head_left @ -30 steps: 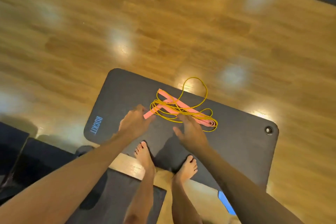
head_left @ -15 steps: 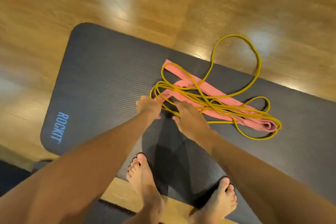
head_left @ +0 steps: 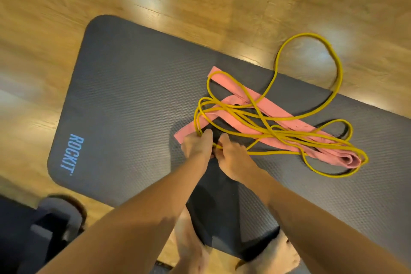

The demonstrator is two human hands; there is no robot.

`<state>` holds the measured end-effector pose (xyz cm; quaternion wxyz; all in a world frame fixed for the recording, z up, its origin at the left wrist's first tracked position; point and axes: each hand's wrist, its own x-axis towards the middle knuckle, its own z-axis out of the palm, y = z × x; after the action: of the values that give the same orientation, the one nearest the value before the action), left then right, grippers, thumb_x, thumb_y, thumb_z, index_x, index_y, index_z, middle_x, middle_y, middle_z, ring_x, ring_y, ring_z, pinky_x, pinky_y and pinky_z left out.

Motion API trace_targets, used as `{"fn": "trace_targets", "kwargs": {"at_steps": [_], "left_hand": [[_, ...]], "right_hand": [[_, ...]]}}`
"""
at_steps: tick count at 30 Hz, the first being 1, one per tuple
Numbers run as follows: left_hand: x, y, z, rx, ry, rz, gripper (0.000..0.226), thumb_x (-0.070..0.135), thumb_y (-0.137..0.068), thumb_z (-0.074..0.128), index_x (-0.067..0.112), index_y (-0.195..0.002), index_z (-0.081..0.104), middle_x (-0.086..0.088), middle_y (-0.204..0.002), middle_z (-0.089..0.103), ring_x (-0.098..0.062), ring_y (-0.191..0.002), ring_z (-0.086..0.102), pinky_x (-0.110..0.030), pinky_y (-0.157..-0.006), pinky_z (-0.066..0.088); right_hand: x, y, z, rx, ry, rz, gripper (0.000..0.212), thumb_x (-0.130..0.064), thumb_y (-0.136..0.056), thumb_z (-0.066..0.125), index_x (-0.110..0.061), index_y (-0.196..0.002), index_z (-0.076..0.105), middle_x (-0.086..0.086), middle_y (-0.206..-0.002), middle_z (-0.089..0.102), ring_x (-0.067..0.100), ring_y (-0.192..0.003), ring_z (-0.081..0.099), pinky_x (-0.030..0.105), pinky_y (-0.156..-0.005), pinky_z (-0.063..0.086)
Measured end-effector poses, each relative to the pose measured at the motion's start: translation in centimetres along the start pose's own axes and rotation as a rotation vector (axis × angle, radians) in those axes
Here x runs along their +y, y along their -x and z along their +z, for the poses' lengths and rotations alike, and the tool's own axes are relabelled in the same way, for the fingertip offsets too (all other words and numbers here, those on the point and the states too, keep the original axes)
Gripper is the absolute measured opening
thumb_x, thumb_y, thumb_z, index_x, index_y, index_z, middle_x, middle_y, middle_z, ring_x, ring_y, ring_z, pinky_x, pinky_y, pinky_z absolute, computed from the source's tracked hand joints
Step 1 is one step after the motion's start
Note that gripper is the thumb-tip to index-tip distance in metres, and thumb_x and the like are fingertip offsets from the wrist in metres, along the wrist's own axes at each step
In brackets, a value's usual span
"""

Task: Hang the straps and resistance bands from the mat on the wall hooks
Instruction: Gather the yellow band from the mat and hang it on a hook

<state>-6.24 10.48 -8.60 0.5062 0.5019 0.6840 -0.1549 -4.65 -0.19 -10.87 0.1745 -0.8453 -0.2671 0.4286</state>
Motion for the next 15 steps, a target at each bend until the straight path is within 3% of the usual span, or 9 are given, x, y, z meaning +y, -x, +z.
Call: {"fn": "trace_targets", "kwargs": {"at_steps": [2,4,6,8,9,11,13,15], "left_hand": [[0.1,2.1,-0.7,0.012,0.076,-0.018,0.023,0.032,-0.073,0.056,0.012,-0.072,0.068,-0.016,-0.079,0.07,-0.031,-0.071,0.07,-0.041,-0.058,0.061],[1.0,4.7,-1.6,-0.008,0.234,-0.097,0.021,0.027,-0.083,0.058,0.008,-0.08,0.066,-0.017,-0.073,0.068,-0.03,-0.057,0.068,-0.034,-0.048,0.056],[2.5,7.8,-3.2,-0.011,0.353,-0.154,0.014,0.018,-0.086,0.056,0.006,-0.079,0.06,-0.018,-0.067,0.061,-0.029,-0.051,0.061,-0.027,-0.04,0.05],[4.4,11.2,-5.1,-0.008,0.408,-0.165,0.008,0.009,-0.084,0.054,0.004,-0.078,0.058,-0.018,-0.064,0.058,-0.027,-0.05,0.057,-0.024,-0.036,0.047],[5.3,12.6,-5.9,-0.021,0.42,-0.176,0.007,0.004,-0.083,0.055,0.001,-0.083,0.06,-0.018,-0.063,0.059,-0.028,-0.05,0.058,-0.023,-0.036,0.047],[8.3,17.2,-7.8,-0.066,0.359,-0.179,0.026,-0.001,-0.079,0.058,-0.005,-0.105,0.059,-0.02,-0.073,0.064,-0.031,-0.058,0.064,-0.027,-0.04,0.049],[10.8,22.6,-9.6,-0.029,0.021,0.038,0.061,0.004,-0.076,0.064,0.005,-0.133,0.041,-0.016,-0.11,0.062,-0.031,-0.093,0.065,-0.032,-0.063,0.054],[13.6,28.9,-11.7,-0.095,-0.312,0.457,0.082,0.002,-0.074,0.064,0.019,-0.145,0.027,-0.005,-0.135,0.044,-0.022,-0.123,0.047,-0.022,-0.088,0.042]], "right_hand": [[0.2,2.1,-1.7,-0.084,-0.088,-0.014,0.026,-0.029,-0.094,0.055,-0.014,-0.109,0.04,0.011,-0.095,0.065,0.038,-0.092,0.063,0.043,-0.076,0.046],[0.2,4.6,-4.9,-0.104,0.025,-0.016,0.031,-0.035,-0.093,0.057,-0.012,-0.111,0.046,0.011,-0.1,0.067,0.035,-0.097,0.062,0.04,-0.078,0.045],[0.4,7.5,-8.5,-0.071,0.133,0.024,0.029,-0.038,-0.095,0.052,-0.012,-0.105,0.055,0.014,-0.104,0.068,0.037,-0.102,0.061,0.04,-0.08,0.044],[-0.1,10.8,-12.7,-0.007,0.063,0.051,0.033,-0.044,-0.096,0.043,-0.016,-0.092,0.059,0.013,-0.095,0.069,0.037,-0.096,0.062,0.041,-0.073,0.044],[-0.4,12.3,-14.3,0.023,0.014,0.044,0.037,-0.049,-0.094,0.037,-0.02,-0.086,0.059,0.011,-0.09,0.07,0.036,-0.092,0.063,0.041,-0.07,0.044],[-2.4,15.9,-19.3,0.063,-0.025,-0.011,0.039,-0.054,-0.092,0.031,-0.025,-0.083,0.057,0.002,-0.08,0.068,0.03,-0.084,0.062,0.039,-0.069,0.045],[-5.9,19.8,-24.8,0.085,-0.069,-0.078,0.027,-0.045,-0.092,0.037,-0.027,-0.087,0.055,-0.01,-0.066,0.056,0.019,-0.069,0.054,0.033,-0.065,0.042],[-9.5,23.0,-30.3,0.115,-0.127,-0.126,0.022,-0.032,-0.09,0.047,-0.017,-0.08,0.06,-0.01,-0.057,0.045,0.014,-0.06,0.045,0.029,-0.059,0.034]]}}
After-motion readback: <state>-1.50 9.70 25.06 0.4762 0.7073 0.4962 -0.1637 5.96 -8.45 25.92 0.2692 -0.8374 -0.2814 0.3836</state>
